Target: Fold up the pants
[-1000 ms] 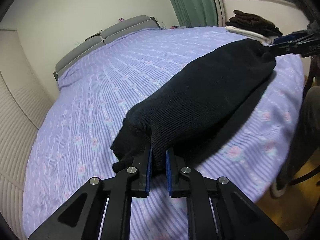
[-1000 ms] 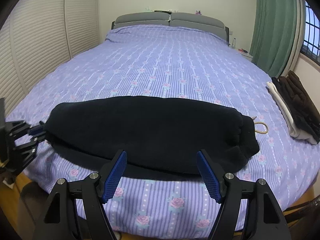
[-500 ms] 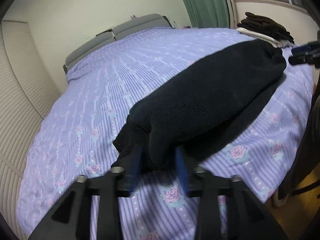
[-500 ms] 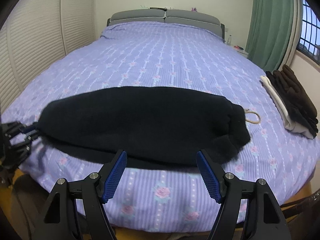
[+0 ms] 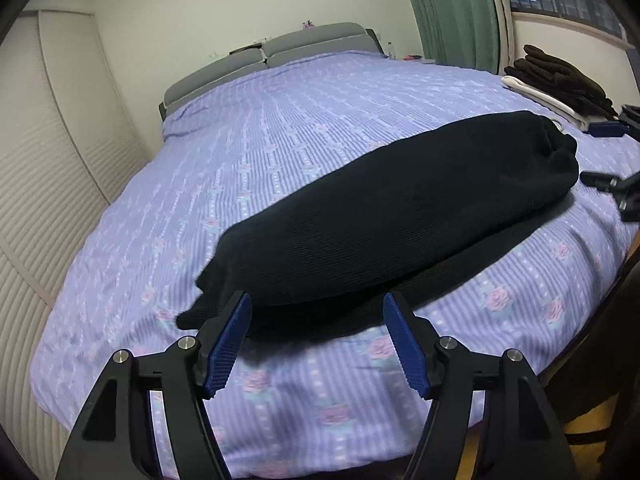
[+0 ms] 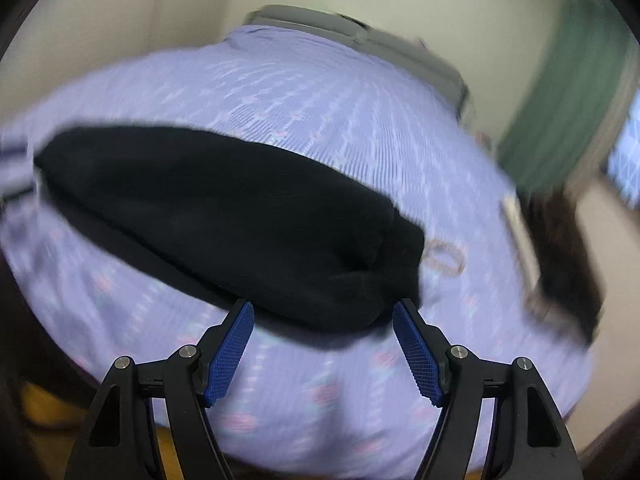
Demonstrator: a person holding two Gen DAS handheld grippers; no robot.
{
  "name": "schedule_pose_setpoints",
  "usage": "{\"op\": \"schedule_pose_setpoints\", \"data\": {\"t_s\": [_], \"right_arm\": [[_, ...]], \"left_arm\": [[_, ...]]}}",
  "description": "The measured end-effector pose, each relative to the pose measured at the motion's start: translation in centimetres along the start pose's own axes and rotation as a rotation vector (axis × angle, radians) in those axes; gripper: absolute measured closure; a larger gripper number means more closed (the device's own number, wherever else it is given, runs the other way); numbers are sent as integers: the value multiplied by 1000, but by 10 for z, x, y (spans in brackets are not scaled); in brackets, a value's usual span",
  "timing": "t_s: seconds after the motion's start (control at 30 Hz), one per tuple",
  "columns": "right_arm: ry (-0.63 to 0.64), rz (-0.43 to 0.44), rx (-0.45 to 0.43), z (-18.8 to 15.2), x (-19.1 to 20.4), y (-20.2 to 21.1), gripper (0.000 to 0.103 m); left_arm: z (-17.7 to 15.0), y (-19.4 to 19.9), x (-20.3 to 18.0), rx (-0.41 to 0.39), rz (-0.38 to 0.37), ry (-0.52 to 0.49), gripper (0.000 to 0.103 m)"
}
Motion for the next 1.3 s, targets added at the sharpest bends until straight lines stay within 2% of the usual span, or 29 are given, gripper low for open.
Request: {"op": "schedule_pose_setpoints", "data": {"t_s": [0.07, 0.17, 0.2, 0.23, 0.27, 0.3, 0.5, 0.63, 0.73, 0.8, 0.9, 0.97, 1.03, 1.07, 1.1, 1.17, 1.3], "right_arm": [[160, -65, -30, 2, 12, -7, 31], [342, -114, -57, 3, 32, -19, 33], [392, -132, -59, 2, 37, -24, 39], [440, -146, -51, 1, 42, -31, 57], [466, -145, -38, 0, 45, -37, 68], [475, -132, -26, 1, 47, -42, 90], [472, -67, -20, 1, 36, -44, 95], [469, -35, 19, -8, 19, -42, 96], [454, -3, 49, -15, 13, -45, 96], [457, 28, 82, -21, 23, -55, 96], [447, 6, 78, -20, 29, -61, 95], [381, 20, 60, -13, 25, -54, 86], [266, 47, 24, -2, 13, -38, 45], [217, 63, 7, -2, 8, -29, 38], [153, 91, -7, 3, 3, -20, 35], [37, 161, -15, 13, -2, -5, 34], [-70, 267, -28, 32, 9, 10, 34]], "left_arm": [[1, -4, -4, 10, 5, -1, 35], [2, -9, -8, 24, 9, -3, 35], [2, -10, -9, 29, 8, -5, 35], [3, -12, -11, 34, 9, -9, 35], [3, -13, -12, 38, 9, -13, 35], [3, -14, -13, 42, 7, -16, 35], [9, -20, -21, 56, -17, -11, 35], [14, -24, -30, 59, -43, -5, 34], [14, -29, -34, 55, -51, 8, 31], [12, -34, -34, 64, -52, 17, 31], [11, -34, -31, 66, -47, 32, 31], [11, -29, -24, 58, -39, 45, 31], [12, -22, -14, 48, -23, 65, 27], [11, -19, -8, 43, -13, 77, 25], [10, -16, 1, 38, 4, 98, 21], [7, -13, 16, 36, 19, 131, 21], [-7, -17, 52, 60, 33, 228, 21]]}}
Point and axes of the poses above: each gripper's, at about its wrist camera, not at the fingertips, and y roughly against the way its jaws point, x to its left, z to its top, the point moved 10 cm from there along -y, roughly the way its jaws point, and after that the axes turned 9 degrees about x, right-handed, at the moved point
